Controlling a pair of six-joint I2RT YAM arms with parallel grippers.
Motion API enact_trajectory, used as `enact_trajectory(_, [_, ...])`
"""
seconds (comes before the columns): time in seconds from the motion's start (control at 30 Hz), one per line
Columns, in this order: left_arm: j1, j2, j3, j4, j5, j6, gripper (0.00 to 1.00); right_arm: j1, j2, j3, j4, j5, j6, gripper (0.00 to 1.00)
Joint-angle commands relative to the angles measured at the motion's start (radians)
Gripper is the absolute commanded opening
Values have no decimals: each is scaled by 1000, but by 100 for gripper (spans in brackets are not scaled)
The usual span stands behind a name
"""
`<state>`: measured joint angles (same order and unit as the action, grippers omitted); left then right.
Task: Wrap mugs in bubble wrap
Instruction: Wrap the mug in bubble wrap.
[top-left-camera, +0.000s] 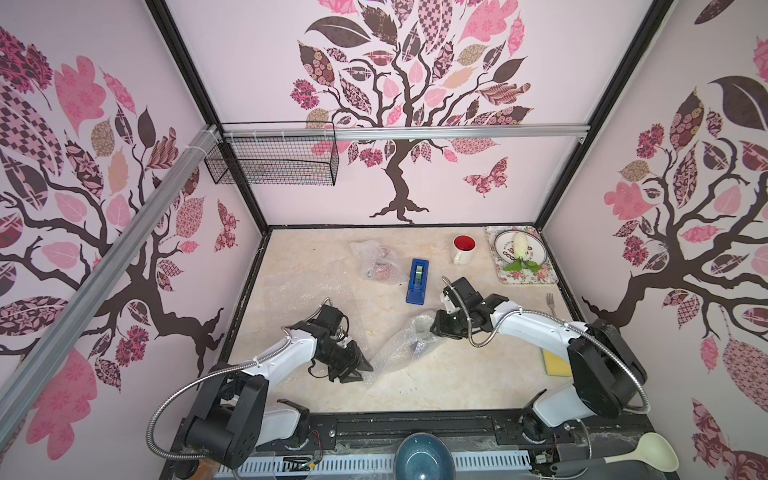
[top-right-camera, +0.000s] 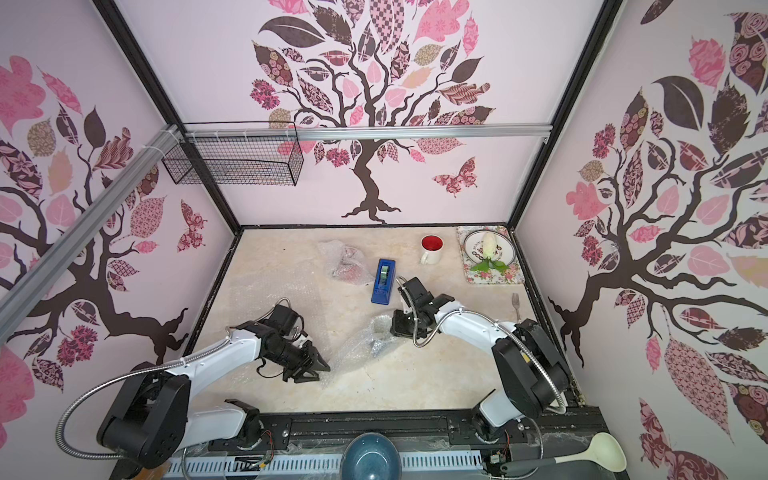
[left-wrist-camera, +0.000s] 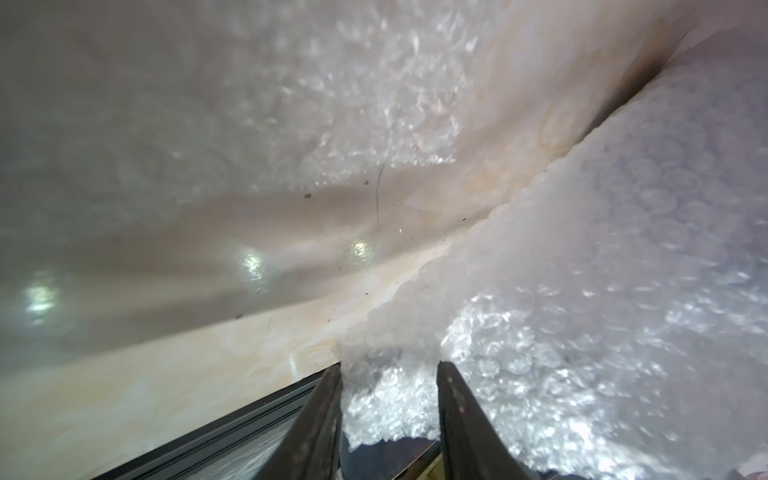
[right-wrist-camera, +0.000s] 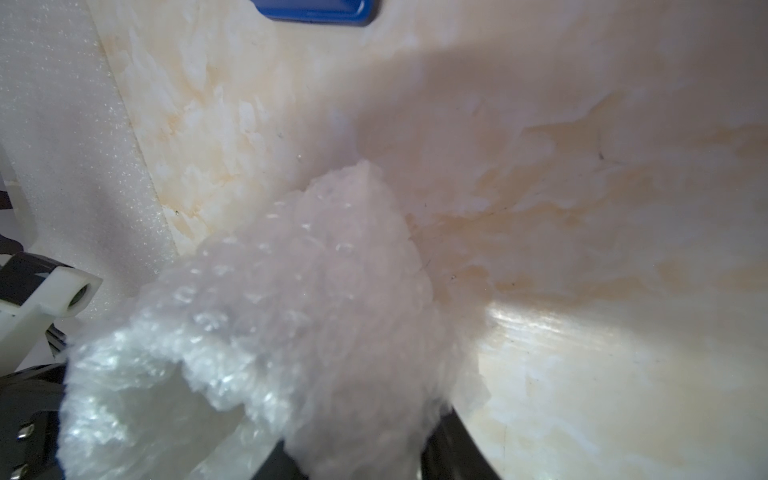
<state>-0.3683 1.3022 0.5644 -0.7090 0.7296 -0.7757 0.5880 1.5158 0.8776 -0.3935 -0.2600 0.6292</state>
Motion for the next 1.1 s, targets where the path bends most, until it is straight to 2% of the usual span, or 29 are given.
enact_trajectory(0.0, [-20, 9, -6, 64, 35, 3, 12, 1, 30, 13, -41, 24, 11, 33])
enact_trajectory(0.03, [-28, 3, 7, 72, 40, -3, 3, 1, 31, 15, -41, 24, 15, 33])
enact_trajectory(0.07, [-38, -3, 25, 71, 42, -7, 0, 1, 29, 16, -40, 24, 15, 33])
enact_trajectory(0.17, [-69, -26, 118, 66, 51, -11, 0, 1, 31, 22, -45, 27, 17, 32])
enact_trajectory(0.27, [-93, -37, 211, 133, 94, -67, 0, 2, 26, 29, -47, 27, 20, 32])
enact_trajectory(0.43, [-157, 45, 311, 464, 171, -258, 0, 7, 21, 33, -44, 27, 23, 31])
enact_trajectory(0.6, [-223, 182, 427, 655, 170, -361, 0, 22, 23, 37, -34, 22, 32, 30])
enact_trajectory(0.73, [-296, 314, 513, 658, 168, -351, 0, 37, 24, 51, -28, 22, 40, 30])
enact_trajectory(0.93, [-296, 419, 549, 617, 104, -317, 0, 38, -4, 41, -14, 15, 53, 29])
enact_trajectory(1.07, [-296, 468, 555, 522, 59, -255, 0, 40, -18, 32, -8, 13, 65, 29])
